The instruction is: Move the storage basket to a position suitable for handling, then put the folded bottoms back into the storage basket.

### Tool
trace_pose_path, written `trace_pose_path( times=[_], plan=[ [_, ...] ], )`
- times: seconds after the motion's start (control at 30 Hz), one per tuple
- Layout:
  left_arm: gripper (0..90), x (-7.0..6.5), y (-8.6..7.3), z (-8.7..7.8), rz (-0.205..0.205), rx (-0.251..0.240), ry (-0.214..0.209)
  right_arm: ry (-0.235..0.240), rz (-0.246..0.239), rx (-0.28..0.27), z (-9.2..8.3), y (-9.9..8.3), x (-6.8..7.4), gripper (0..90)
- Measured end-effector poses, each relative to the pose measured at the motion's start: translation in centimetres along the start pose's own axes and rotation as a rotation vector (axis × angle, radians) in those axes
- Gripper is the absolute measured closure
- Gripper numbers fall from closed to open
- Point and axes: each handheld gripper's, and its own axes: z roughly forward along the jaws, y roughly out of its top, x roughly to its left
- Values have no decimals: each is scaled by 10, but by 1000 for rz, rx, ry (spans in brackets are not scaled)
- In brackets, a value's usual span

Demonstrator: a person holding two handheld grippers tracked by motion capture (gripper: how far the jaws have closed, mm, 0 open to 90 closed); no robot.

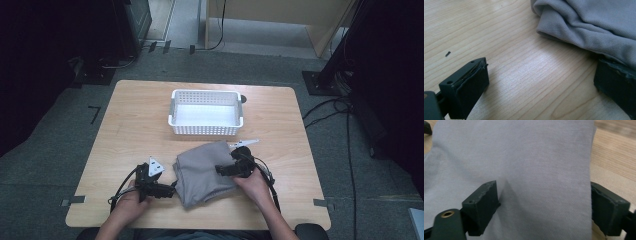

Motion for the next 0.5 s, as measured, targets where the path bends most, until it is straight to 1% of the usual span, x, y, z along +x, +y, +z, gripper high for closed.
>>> trace_pose_path(
  times=[0.1,0.17,0.23,0.3,0.37,0.4,0.47,0.5],
  plan=[
    [0,0,0,0,1,0,0,-10,-16,-9,2,-1,3,174],
    [0,0,0,0,0,-1,0,-30,-31,-13,3,-1,7,184],
    [0,0,0,0,0,0,0,-46,-60,-22,5,-2,10,238],
    [0,0,0,0,1,1,0,-57,-73,-35,6,-3,14,280],
    [0,0,0,0,1,1,0,-78,-99,-48,7,-5,17,339],
    [0,0,0,0,1,1,0,-82,-111,-57,7,-6,19,375],
    [0,0,0,0,1,0,0,-71,-125,-74,7,-8,20,470],
    [0,0,0,0,1,0,0,-55,-126,-77,7,-9,20,520]
  ],
)
